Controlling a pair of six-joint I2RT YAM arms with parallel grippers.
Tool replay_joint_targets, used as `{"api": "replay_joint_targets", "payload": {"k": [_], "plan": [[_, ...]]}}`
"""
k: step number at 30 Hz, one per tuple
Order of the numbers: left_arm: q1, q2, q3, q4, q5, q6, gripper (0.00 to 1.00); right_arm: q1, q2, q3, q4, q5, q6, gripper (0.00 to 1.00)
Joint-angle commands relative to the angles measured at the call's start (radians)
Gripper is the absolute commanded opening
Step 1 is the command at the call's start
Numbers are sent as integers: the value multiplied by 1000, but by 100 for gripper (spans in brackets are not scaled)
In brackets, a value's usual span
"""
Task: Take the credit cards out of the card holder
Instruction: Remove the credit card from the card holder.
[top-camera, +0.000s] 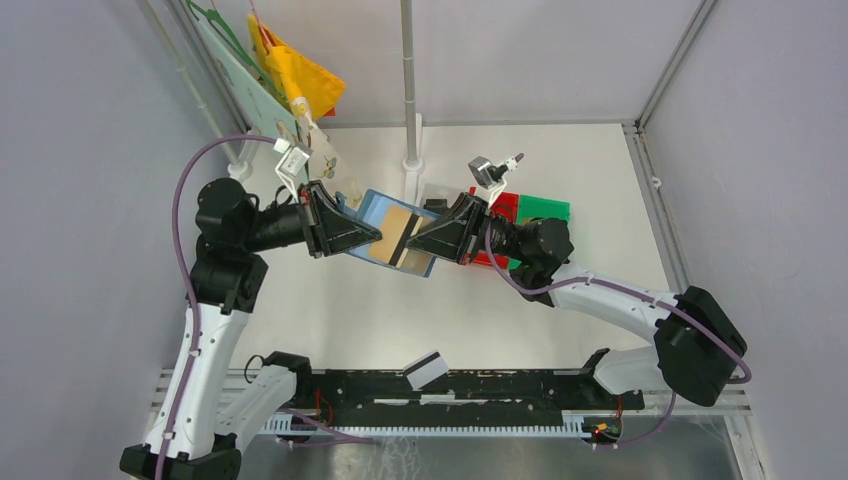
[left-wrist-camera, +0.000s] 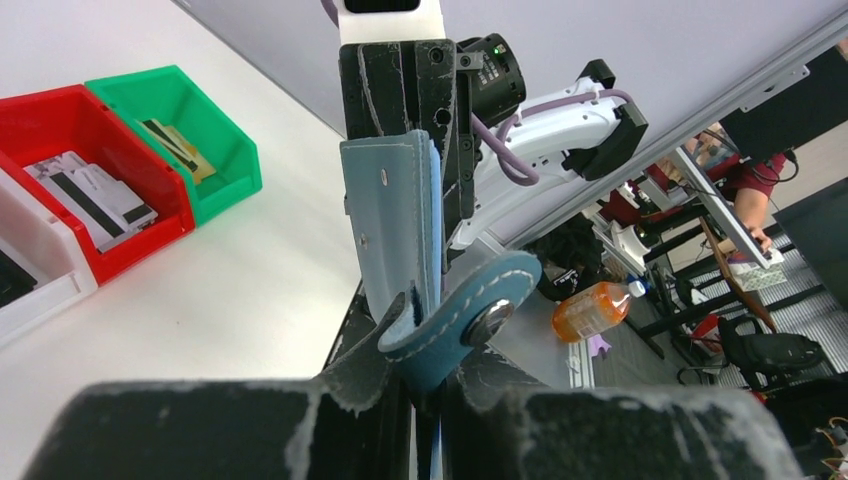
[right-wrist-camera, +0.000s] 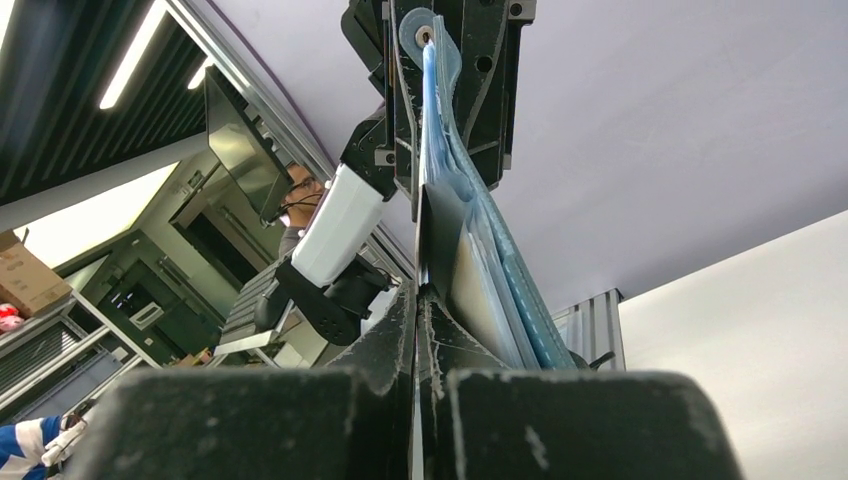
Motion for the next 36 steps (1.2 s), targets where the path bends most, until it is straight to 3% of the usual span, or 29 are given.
{"api": "replay_joint_targets", "payload": {"k": [1,5,7,10,13,17,18,20,25,30,36], "plan": [[8,-16,42,89,-10,-65,16,0,-39,0,105,-24,15,0],[8,-22,33,93,-17,-57,2,0,-35,15,91,-22,10,1],[8,-25,30,93,-28,-48,2,7,-28,28,80,-11,8,13],[7,-26,21,90,-52,-39,2,26,-5,51,80,6,10,23],[7,-27,15,82,-65,-33,2,45,22,66,84,25,17,23],[8,-28,19,57,-72,-10,2,51,41,62,89,66,36,10],[9,-28,20,52,-71,-5,2,50,41,61,87,75,38,10],[8,-33,18,45,-67,5,2,50,42,65,68,80,38,23],[8,-39,24,17,-67,43,2,50,36,76,38,94,20,30],[8,-38,31,6,-67,64,2,49,42,84,27,103,25,2],[9,-32,66,-46,-86,122,2,2,-2,39,-1,66,29,0]]}}
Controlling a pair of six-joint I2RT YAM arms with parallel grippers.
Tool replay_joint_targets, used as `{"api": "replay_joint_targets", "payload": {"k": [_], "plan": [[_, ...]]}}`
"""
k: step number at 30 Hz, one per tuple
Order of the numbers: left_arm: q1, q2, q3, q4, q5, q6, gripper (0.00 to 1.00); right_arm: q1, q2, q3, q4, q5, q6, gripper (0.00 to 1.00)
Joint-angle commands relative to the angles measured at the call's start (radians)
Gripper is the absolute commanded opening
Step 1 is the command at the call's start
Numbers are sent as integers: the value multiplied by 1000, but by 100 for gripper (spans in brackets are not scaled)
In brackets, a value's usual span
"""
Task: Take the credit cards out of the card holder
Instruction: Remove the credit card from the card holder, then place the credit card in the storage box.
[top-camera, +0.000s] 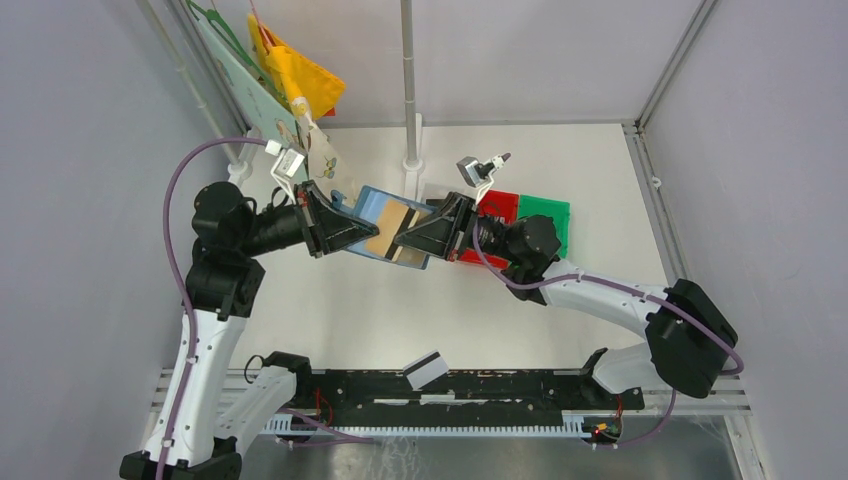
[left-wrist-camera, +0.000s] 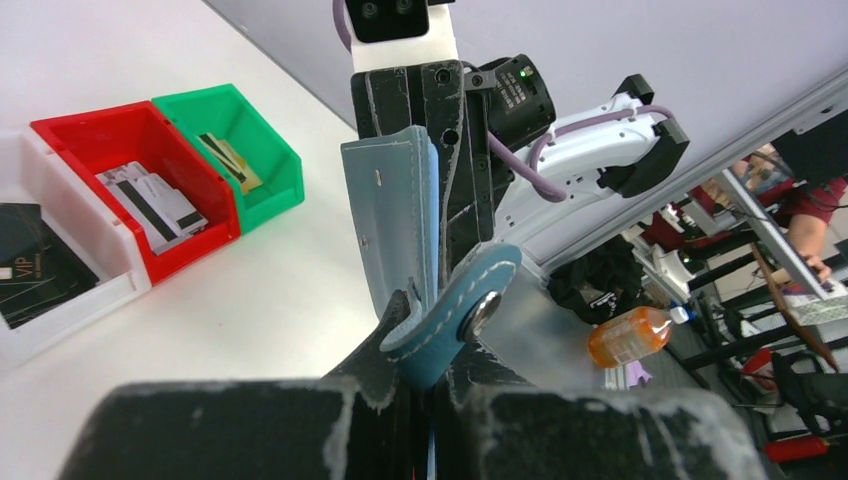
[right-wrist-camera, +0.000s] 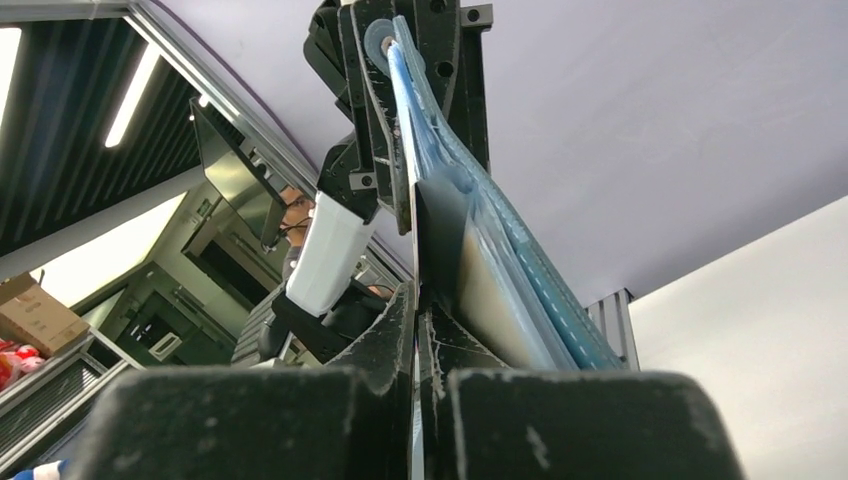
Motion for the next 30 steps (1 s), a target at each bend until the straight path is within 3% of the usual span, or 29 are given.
{"api": "replay_joint_targets", "payload": {"k": [1,9,14,19,23,25,30], "plan": [[4,-2,72,-30,-18,99,2,-51,-69,-19,23,-37,7,0],[4,11,107,-73,-42,171,2,-247,-262,-148,-221,-213,-88,0],[5,21,122,-87,-37,193,2,-395,-396,-119,-769,-240,-408,0],[4,25,131,-89,-5,189,2,-577,-467,-113,-1162,-217,-653,0],[4,28,138,-90,13,189,2,-700,-474,-67,-1468,-26,-857,0],[4,28,142,-90,24,189,2,-711,-461,-33,-1577,154,-950,0],[5,34,143,-89,30,186,2,-711,-375,9,-1666,520,-1049,0]]}}
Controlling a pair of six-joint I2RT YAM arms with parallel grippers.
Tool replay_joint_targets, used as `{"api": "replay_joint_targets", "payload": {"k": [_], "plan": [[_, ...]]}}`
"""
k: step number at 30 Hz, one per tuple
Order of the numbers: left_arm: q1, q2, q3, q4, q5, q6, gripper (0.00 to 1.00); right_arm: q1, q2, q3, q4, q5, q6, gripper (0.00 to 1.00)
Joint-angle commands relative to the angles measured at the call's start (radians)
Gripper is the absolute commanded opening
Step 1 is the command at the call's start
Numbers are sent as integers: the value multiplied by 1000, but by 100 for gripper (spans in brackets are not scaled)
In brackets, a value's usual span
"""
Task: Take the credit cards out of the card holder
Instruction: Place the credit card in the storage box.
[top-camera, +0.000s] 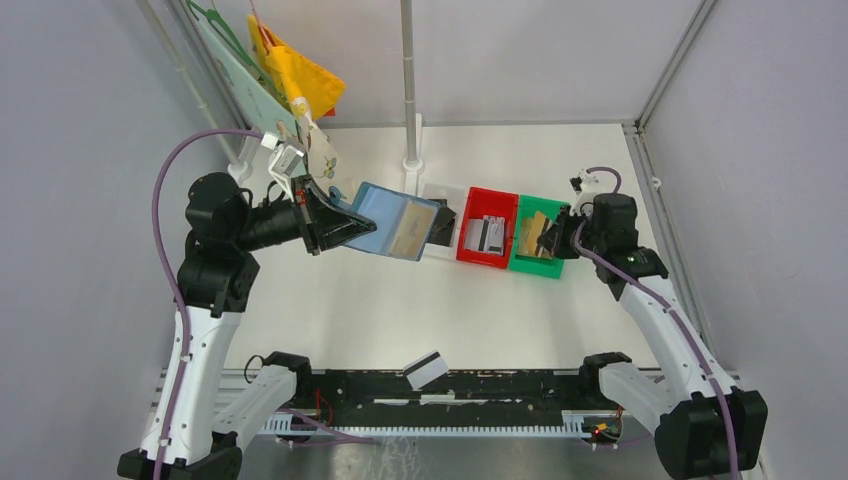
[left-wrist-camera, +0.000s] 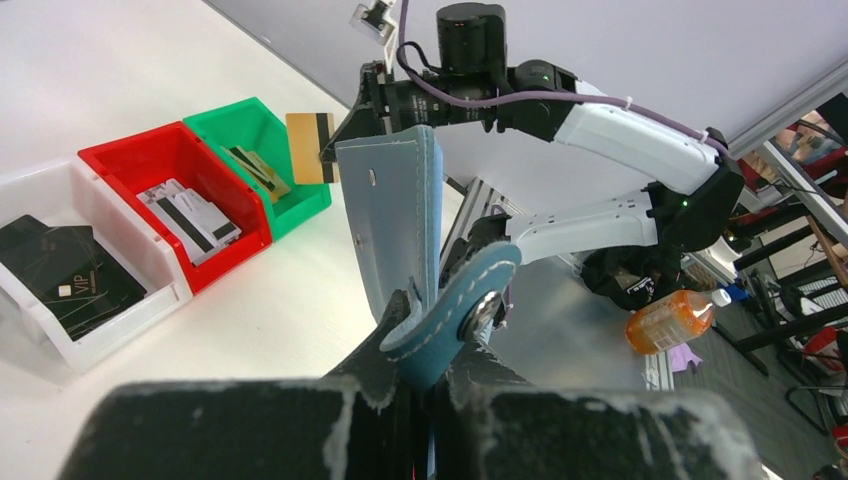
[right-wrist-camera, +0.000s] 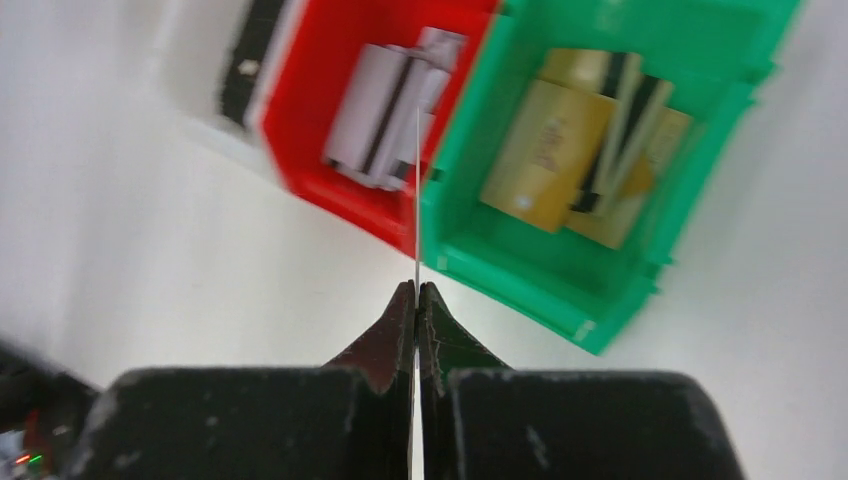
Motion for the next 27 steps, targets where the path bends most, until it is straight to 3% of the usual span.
{"api": "replay_joint_targets", "payload": {"k": [1,8,14,27], "plan": [[2,-1,45,32,31,32,2,1,78,78,-151,361,-169,0],[2,-8,36,34,31,32,2,100,197,135,-154,564,-157,0],[3,-7,34,35,29,30,2,153,282,153,-131,619,-151,0],[2,-20,36,35,31,21,2,154,478,215,31,464,-121,0]]}}
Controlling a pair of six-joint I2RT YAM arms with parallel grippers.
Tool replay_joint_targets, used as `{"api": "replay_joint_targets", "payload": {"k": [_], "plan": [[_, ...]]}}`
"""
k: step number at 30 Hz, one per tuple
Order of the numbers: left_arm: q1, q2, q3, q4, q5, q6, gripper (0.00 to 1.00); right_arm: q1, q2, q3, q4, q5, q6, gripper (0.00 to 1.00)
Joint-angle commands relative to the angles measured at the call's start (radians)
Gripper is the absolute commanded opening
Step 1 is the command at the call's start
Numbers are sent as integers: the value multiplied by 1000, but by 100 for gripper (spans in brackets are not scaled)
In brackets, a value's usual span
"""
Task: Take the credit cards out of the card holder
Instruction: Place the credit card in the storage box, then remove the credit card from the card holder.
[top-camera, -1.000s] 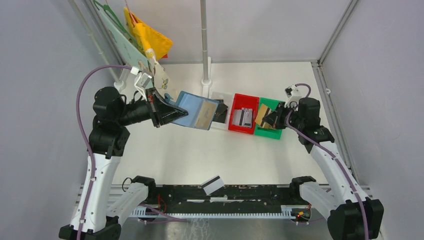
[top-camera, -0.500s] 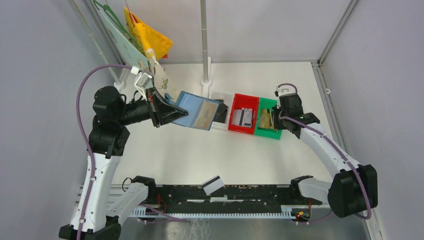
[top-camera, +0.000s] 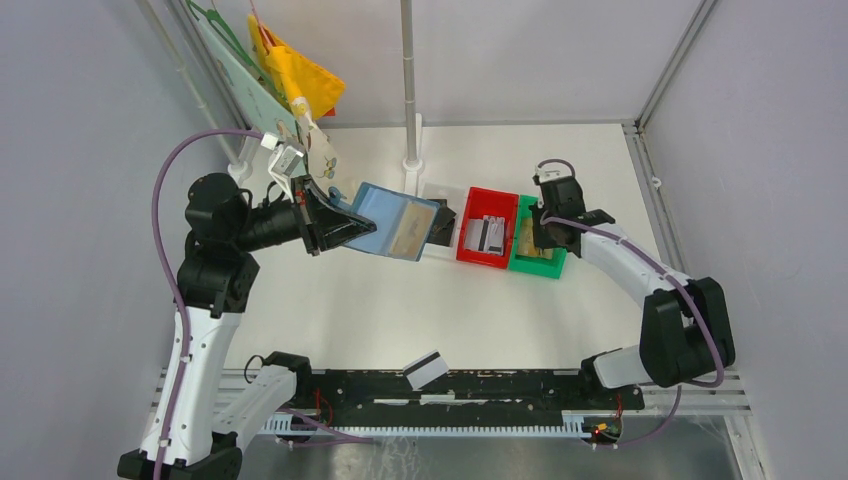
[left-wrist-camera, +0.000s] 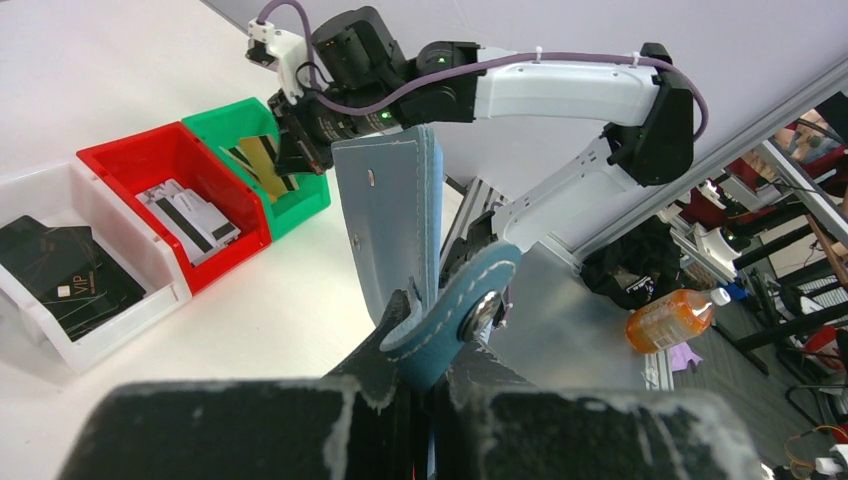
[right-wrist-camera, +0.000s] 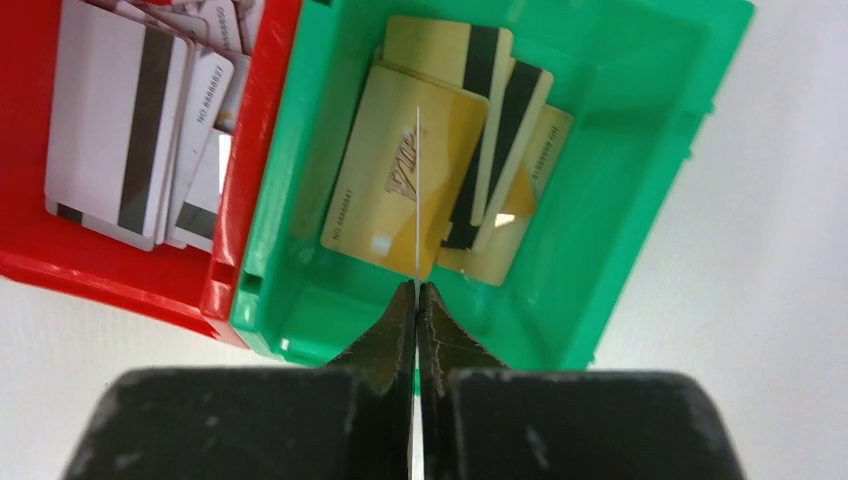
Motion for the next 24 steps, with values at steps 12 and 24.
{"api": "replay_joint_targets", "payload": {"k": [12,24], "plan": [[3,-18,35,73,41,-20,2,3,-108,135,37,74,17,56],[2,-24,35,142,57,-99,2,95,-428,-199,963,-844,476,98]]}}
